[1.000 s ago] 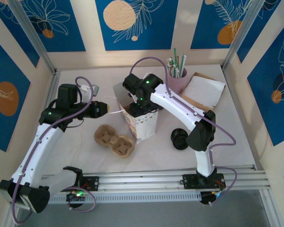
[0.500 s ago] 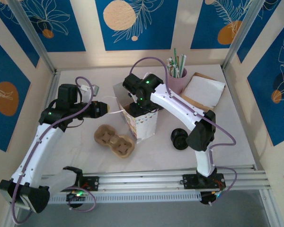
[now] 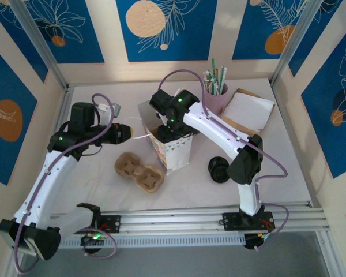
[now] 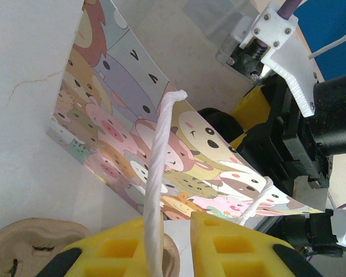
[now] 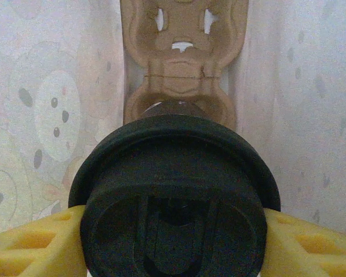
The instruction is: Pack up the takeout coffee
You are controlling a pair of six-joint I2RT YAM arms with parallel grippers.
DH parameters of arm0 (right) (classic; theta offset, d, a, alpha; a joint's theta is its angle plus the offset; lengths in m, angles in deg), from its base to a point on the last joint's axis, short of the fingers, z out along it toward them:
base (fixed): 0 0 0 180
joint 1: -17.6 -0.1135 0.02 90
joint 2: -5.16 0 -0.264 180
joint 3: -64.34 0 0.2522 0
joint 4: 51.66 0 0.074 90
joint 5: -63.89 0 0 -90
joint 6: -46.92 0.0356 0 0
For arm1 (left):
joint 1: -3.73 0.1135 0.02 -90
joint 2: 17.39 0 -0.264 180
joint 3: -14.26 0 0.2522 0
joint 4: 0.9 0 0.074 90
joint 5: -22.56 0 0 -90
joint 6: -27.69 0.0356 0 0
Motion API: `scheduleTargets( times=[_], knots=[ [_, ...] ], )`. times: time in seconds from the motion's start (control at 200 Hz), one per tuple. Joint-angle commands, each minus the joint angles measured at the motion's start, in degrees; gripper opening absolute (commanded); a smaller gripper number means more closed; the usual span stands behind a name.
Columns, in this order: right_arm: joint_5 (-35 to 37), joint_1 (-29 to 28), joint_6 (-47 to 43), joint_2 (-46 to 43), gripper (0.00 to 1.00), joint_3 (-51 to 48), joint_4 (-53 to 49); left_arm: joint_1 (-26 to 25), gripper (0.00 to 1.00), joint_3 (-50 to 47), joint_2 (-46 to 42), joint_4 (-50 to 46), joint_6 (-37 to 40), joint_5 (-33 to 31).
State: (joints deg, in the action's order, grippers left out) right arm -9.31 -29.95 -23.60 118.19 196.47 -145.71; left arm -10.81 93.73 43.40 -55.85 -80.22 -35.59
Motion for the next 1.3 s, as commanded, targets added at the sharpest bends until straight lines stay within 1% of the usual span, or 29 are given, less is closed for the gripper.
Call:
scheduleTargets(
  times=[0.0, 0.925, 1.295],
  knots=[
    [-1.7, 0.4, -0.6, -0.3, 0.56, -0.7, -0.2, -0.7, 0.19, 0.0, -1.2, -1.0, 0.9, -0.4],
    [-2.8, 1.1, -0.8, 0.2, 0.56, -3.0, 1.5, -0.8, 0.19, 0.0, -1.0, -1.0, 0.9, -0.4],
    [-2.9, 1.3, -0.1, 0.9, 0.56, -2.1, -0.4, -0.8, 0.19, -0.1, -1.0, -0.8, 0.9, -0.5]
  ],
)
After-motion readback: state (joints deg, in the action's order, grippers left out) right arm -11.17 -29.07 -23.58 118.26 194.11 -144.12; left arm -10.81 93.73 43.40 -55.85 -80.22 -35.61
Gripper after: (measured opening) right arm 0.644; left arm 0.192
